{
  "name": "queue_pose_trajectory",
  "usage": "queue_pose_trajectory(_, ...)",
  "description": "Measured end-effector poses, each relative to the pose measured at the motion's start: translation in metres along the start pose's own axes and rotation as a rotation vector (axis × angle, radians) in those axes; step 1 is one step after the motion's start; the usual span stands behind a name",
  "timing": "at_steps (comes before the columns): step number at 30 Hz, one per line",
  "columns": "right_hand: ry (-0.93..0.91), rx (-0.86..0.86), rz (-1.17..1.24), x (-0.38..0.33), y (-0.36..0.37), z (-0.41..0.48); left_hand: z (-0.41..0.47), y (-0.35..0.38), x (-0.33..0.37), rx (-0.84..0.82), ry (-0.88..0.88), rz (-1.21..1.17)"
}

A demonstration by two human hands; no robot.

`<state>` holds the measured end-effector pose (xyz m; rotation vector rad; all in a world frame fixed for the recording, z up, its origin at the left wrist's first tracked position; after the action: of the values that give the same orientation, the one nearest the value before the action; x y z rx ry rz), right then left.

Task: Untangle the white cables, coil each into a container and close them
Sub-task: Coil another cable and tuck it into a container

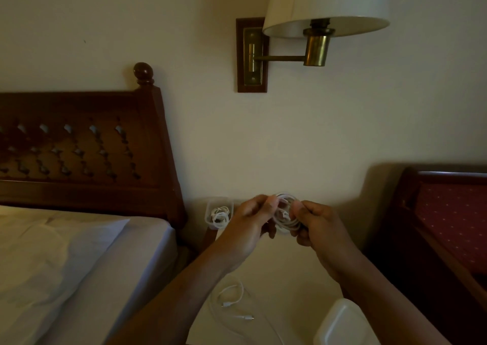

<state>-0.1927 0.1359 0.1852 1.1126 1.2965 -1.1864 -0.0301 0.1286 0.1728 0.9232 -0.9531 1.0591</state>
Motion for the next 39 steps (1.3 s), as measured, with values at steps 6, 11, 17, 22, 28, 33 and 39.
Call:
queue_pose_trajectory(6, -0.041, -0.047, -0.083, -0.005, -0.002, -0.003, -0.006, -0.016, 0.005, -0.191, 0.003, -0.141)
queue_pose_trajectory(11, -0.167, 0.008, -0.355, -0.011, -0.009, -0.002, -0.002, -0.023, 0.01, -0.197, 0.018, -0.054)
queue_pose_trajectory(17, -0.317, -0.002, -0.747, -0.021, -0.02, -0.007, 0.008, -0.036, 0.026, -0.221, 0.116, 0.356)
queue_pose_trajectory(22, -0.329, -0.161, -0.833, -0.024, -0.028, 0.0, 0.011, -0.037, 0.042, -0.294, 0.081, 0.558)
queue_pose_trajectory(28, -0.499, -0.106, -1.175, -0.019, -0.044, 0.004, 0.01, -0.033, 0.05, -0.315, 0.178, 0.848)
queue_pose_trajectory(33, -0.58, 0.053, -1.267, -0.025, -0.045, 0.002, 0.013, -0.026, 0.053, -0.366, 0.23, 0.935)
queue_pose_trajectory(39, -0.571, 0.025, -1.258, -0.031, -0.052, 0.002, 0.016, -0.034, 0.056, -0.317, 0.293, 0.93)
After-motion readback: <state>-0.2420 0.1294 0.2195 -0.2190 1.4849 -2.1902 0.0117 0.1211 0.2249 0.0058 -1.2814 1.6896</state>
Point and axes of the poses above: each hand's wrist, its own z-axis towards the middle knuckle, its own y-axis out of the palm, x = y × z, the point moved 1 cm from there along z, towards the middle knuckle, and after that the axes turned 6 degrees about y, right-handed, at the moved point
